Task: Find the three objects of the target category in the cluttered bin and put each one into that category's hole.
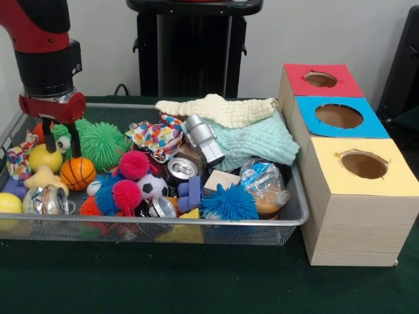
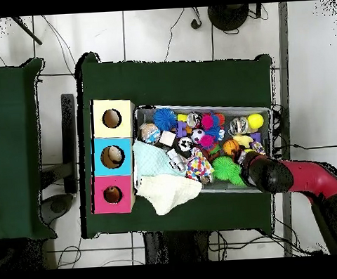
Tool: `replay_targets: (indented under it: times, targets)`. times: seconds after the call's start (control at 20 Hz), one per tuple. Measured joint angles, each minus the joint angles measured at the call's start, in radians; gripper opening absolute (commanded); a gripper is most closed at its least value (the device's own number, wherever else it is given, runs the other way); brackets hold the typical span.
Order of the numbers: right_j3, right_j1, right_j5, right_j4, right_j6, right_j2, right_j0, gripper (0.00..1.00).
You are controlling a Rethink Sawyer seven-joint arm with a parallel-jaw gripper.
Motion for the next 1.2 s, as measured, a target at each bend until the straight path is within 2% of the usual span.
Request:
replay_targets:
  times: [1.2]
  targets:
    - [-0.129,0.047,0.000,-0.001,-0.028,0.079,-0.027,1.00]
